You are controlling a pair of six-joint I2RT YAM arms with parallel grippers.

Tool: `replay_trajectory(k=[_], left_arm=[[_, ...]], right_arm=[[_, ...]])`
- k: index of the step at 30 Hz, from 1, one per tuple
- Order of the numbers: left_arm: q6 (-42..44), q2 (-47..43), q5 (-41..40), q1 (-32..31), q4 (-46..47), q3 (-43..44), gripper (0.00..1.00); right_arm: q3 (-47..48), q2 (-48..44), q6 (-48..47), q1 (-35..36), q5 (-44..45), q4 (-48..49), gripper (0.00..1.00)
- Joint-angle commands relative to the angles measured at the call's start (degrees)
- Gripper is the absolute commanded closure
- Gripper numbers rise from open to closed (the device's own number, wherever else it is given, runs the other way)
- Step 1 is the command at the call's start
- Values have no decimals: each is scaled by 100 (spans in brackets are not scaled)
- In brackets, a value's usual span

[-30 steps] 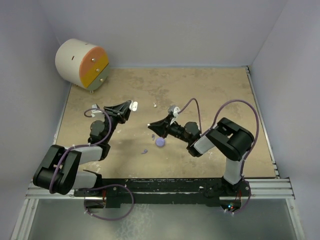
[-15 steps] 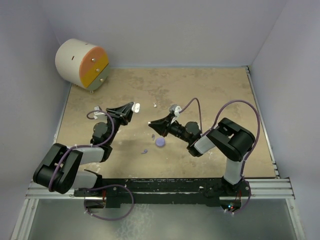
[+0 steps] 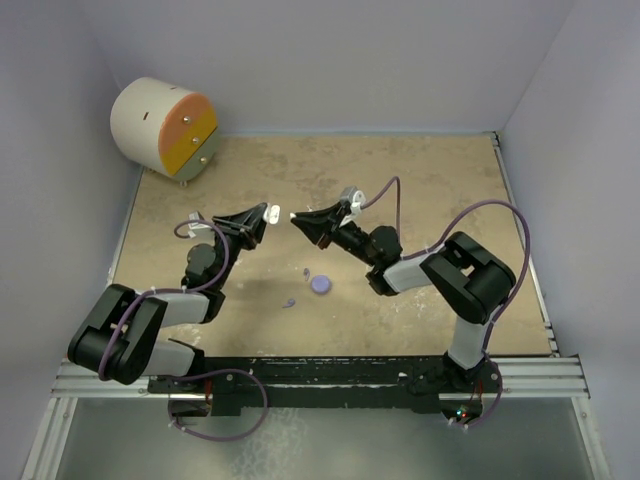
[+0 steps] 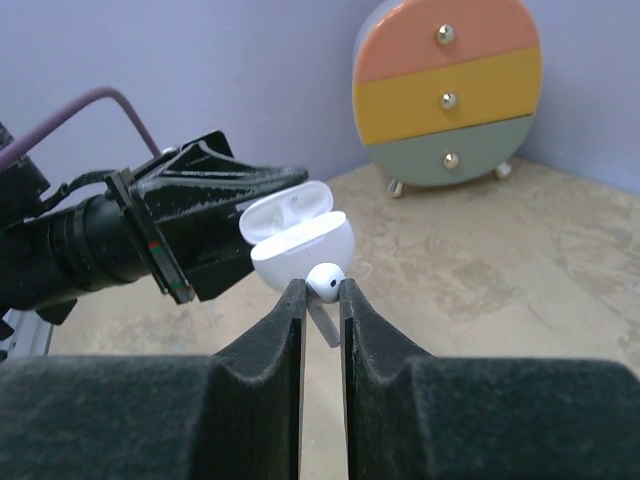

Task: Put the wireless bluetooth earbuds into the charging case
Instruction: Place the earbud in the charging case.

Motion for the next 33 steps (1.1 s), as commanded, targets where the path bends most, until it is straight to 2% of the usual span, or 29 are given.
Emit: replay_trajectory(k=[1,13,25,33], left_arm=[[-129,-17,-28,-22,346,246,100],[-200,193,130,-30,251,432,100],[-449,730,299,-129,754,660,100],[-446,755,288,-174,783,687,100]], right_arm=[[359,-104,-83,-86,-113,4611,100],[848,18,-22,-111,-462,4611,100],[1109,204,103,-111,-675,4613,100],[1157,247,123,-111,-675,4614,100]])
